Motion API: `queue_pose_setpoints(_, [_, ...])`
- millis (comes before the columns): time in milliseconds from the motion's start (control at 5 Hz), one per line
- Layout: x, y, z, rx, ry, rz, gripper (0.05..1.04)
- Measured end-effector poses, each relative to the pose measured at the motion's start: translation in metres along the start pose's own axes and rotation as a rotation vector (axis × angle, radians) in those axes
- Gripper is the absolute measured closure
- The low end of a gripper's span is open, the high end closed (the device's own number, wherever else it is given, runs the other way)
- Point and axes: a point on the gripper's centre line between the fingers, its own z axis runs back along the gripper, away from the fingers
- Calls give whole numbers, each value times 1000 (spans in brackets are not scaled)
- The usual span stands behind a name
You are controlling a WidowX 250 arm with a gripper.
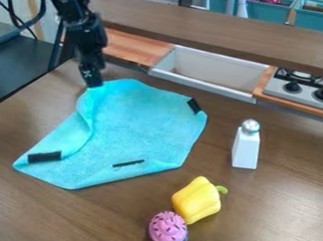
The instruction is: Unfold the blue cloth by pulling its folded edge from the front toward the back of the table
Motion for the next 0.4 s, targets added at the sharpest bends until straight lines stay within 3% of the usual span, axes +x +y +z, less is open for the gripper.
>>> queue_pose_setpoints(200, [30,-33,18,16,-45,-105,83])
queue_pose_setpoints(400, [60,-74,18,-26,-73,-285,83])
